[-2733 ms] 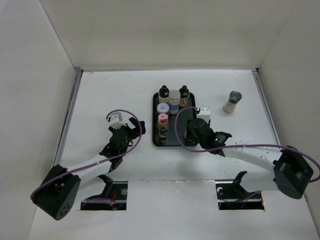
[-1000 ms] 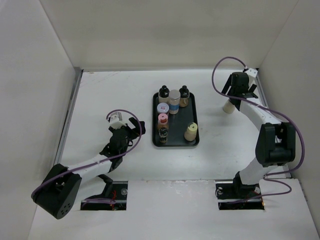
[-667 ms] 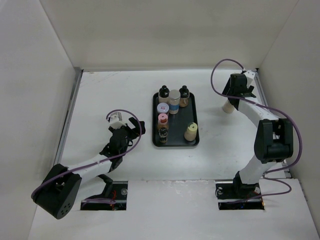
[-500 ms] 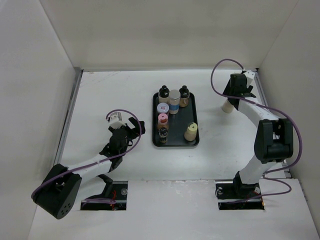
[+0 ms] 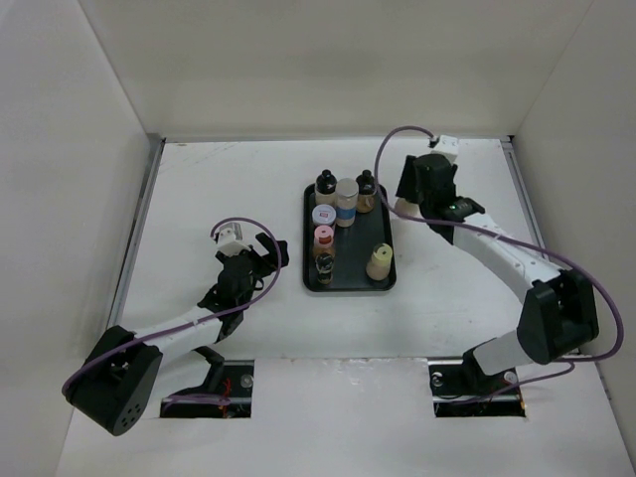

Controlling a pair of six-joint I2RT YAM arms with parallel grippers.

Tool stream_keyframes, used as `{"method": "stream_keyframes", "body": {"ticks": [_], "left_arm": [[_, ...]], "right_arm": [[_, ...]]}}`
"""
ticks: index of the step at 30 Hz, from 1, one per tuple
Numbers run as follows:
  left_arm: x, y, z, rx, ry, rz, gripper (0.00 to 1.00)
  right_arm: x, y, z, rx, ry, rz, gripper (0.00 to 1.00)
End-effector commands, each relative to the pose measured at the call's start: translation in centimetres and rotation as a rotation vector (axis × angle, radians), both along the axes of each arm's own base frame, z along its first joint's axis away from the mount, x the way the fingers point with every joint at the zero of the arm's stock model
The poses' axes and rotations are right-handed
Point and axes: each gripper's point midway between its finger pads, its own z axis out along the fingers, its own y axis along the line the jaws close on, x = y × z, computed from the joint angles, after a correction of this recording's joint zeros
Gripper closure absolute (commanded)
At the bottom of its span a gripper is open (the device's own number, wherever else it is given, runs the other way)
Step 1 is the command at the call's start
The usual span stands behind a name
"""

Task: Organize the condiment bottles

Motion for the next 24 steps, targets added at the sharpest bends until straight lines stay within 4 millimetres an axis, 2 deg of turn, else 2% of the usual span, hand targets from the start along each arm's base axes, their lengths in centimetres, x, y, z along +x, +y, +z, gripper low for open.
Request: {"method": "stream_keyframes", "body": {"ticks": [1, 4, 10, 15, 18, 24], "left_arm": [[0.5, -0.1, 1.6, -0.040, -0.055, 0.007, 0.00], [0.5, -0.2, 1.7, -0.044, -0.058, 0.001, 0.00], [0.4, -0.1, 1.6, -0.043, -0.057, 0.004, 0.00], [0.4, -0.2, 1.7, -0.044, -0.057, 0.003, 0.00], [0.4, -0.3, 1.9, -0.051, -0.062, -0.006, 0.00], [0.4, -0.2, 1.7, -0.048, -0.057, -0.003, 0.00]], "right_arm": [[0.1, 4.0, 4.2, 0.048, -0.129, 0.083, 0.42], [-0.9, 6.8, 4.1, 0.044, -0.124, 0.149, 0.42], [-2.7, 9.9, 2.3, 0.033, -0.081, 0.239, 0.42], [-3.8, 11.2, -0.5, 0.013, -0.024, 0.273, 0.42], [-4.2, 11.2, -1.7, 0.001, -0.001, 0.279, 0.42], [-4.9, 11.8, -2.7, -0.008, 0.022, 0.314, 0.40]]}}
